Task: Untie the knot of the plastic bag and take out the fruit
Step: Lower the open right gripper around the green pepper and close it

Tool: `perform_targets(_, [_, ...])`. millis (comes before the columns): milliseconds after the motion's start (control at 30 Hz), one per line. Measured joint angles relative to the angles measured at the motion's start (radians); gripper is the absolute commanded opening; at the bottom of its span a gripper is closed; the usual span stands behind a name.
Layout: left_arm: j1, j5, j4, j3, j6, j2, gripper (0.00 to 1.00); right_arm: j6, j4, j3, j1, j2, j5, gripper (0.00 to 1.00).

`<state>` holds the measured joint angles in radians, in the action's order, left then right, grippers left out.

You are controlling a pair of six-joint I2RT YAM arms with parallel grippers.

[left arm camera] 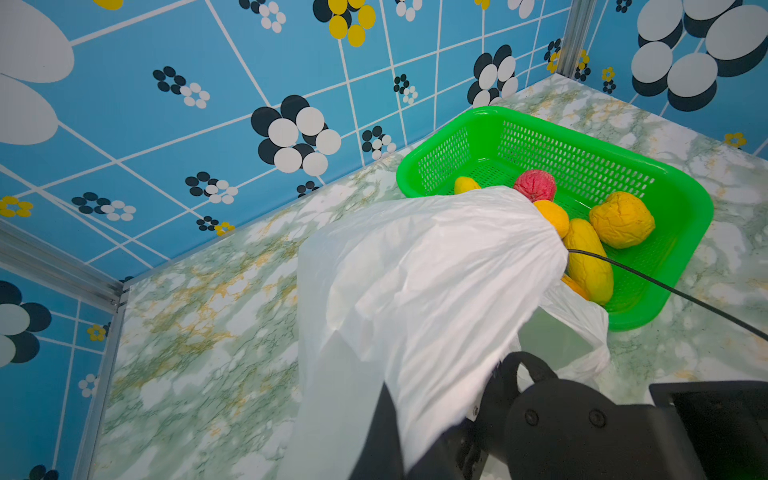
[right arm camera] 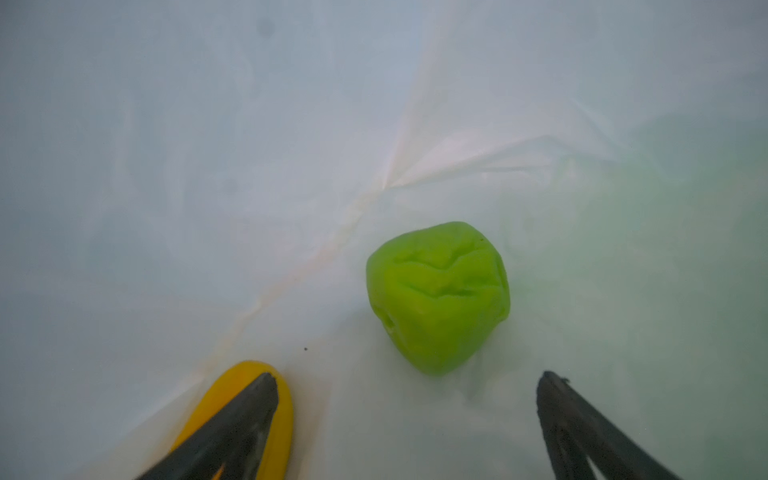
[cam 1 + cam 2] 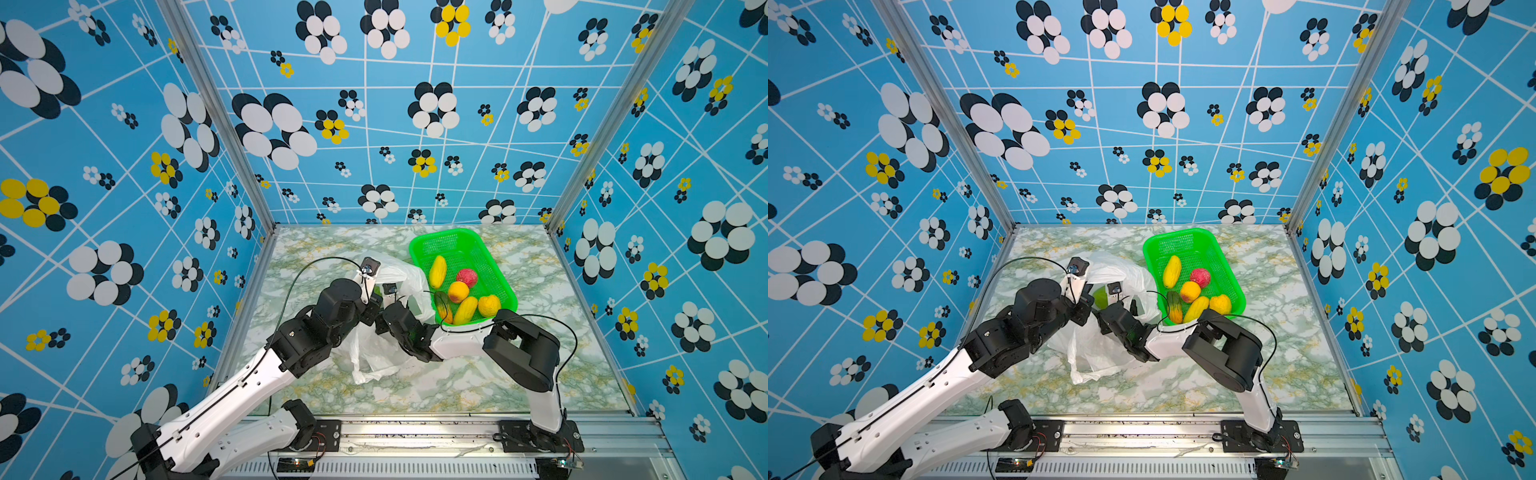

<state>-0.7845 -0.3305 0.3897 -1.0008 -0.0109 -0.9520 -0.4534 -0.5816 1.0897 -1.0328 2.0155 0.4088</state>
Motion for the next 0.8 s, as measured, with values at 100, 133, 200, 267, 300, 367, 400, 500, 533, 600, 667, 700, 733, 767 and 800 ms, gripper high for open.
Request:
perform_targets(100, [0.000, 0.014, 0.000, -0.002, 0.000, -0.005, 0.00, 0.005, 0.000, 0.004, -0.018, 0.005, 0.016, 0.99])
perform_targets(133, [0.000, 0.019, 0.000, -0.003, 0.000, -0.007, 0.00, 0.010, 0.001, 0.005, -0.032, 0.008, 0.030, 0.99])
perform_targets(200, [-0.001, 0.026, 0.001, -0.004, 0.000, -0.008, 0.00, 0.029, 0.000, 0.005, -0.069, 0.010, 0.061, 0.99])
perform_targets(267, [-0.001, 0.029, 0.001, -0.008, 0.000, -0.008, 0.00, 0.053, -0.004, 0.005, -0.116, 0.011, 0.085, 0.99])
perform_targets(300, [-0.001, 0.029, 0.000, -0.011, 0.000, -0.008, 0.00, 0.064, -0.010, 0.005, -0.143, 0.011, 0.090, 0.99])
perform_targets(367, [-0.001, 0.029, 0.000, -0.013, 0.000, -0.005, 0.00, 0.076, -0.029, 0.005, -0.185, 0.012, 0.091, 0.99])
perform_targets(400, [-0.001, 0.029, 0.000, -0.013, 0.000, -0.002, 0.00, 0.076, -0.036, 0.006, -0.203, 0.013, 0.090, 0.99])
perform_targets(500, [-0.003, 0.027, 0.000, -0.013, 0.000, 0.012, 0.00, 0.079, -0.035, 0.020, -0.229, 0.019, 0.107, 0.99])
perform_targets(533, [-0.003, 0.026, 0.000, -0.013, 0.000, 0.017, 0.00, 0.080, -0.027, 0.030, -0.232, 0.020, 0.127, 0.99])
perform_targets(600, [-0.003, 0.025, 0.000, -0.013, 0.001, 0.027, 0.00, 0.079, 0.015, 0.061, -0.232, 0.023, 0.192, 0.99])
perform_targets(667, [-0.003, 0.024, 0.000, -0.013, 0.003, 0.033, 0.00, 0.071, 0.080, 0.104, -0.225, 0.025, 0.265, 0.99])
perform_targets(700, [-0.003, 0.024, 0.000, -0.013, 0.003, 0.034, 0.00, 0.060, 0.117, 0.127, -0.216, 0.025, 0.299, 0.99])
perform_targets(733, [-0.003, 0.024, 0.000, -0.013, 0.003, 0.034, 0.00, 0.047, 0.153, 0.146, -0.204, 0.025, 0.325, 0.99])
perform_targets(767, [-0.003, 0.024, 0.000, -0.013, 0.003, 0.034, 0.00, 0.033, 0.179, 0.158, -0.191, 0.025, 0.343, 0.99])
perform_targets(800, [-0.003, 0.025, 0.000, -0.012, 0.003, 0.034, 0.00, 0.014, 0.210, 0.168, -0.172, 0.025, 0.363, 0.99])
